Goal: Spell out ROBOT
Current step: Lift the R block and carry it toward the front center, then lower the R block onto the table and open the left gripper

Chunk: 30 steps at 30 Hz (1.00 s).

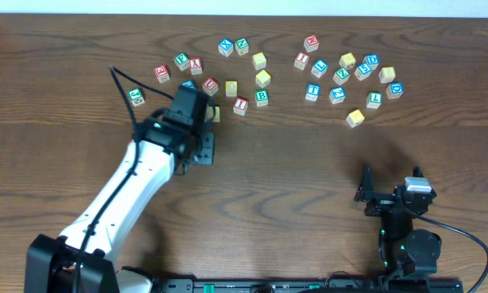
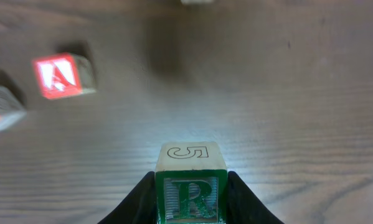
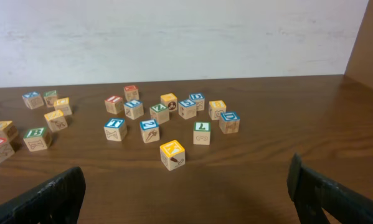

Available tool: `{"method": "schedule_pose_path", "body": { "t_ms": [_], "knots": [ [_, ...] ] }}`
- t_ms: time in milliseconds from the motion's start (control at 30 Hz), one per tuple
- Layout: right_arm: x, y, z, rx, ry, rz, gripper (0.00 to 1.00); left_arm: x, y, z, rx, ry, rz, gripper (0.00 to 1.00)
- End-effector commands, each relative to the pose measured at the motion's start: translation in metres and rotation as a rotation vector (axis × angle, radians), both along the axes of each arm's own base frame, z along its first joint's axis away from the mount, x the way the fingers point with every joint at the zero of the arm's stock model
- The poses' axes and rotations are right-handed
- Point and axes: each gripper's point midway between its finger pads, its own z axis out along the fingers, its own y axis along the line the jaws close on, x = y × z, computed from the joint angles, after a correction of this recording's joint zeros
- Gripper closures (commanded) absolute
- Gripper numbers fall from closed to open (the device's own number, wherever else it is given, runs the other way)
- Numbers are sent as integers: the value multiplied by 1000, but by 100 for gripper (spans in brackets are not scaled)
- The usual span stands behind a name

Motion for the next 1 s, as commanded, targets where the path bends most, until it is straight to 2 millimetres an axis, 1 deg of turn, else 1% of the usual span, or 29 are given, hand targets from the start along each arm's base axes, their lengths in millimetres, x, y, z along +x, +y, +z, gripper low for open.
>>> {"method": "schedule_pose_path", "body": {
  "t_ms": [0,167,300,400,567,700,967],
  "knots": [
    [0,-1,0,10,-2,-9,1,-9,-7,-9,-2,9,19,85],
    [0,-1,0,10,-2,-8,1,-13,-18,-16,-17,-1,11,85],
    [0,-1,0,10,-2,-9,1,-12,-22,-24,-33,-19,19,85],
    [0,-1,0,10,-2,-8,1,-12,-22,-27,-37,-25,32,85],
    [0,-1,0,10,-2,-9,1,-10,-14,-32,1,-45,53,85],
    [0,-1,0,10,-2,-9,1,-11,-13,-38,-3,-51,57,85],
    [0,-1,0,10,-2,-9,1,-6,-15,-39,-12,-64,64,85]
  ]
}}
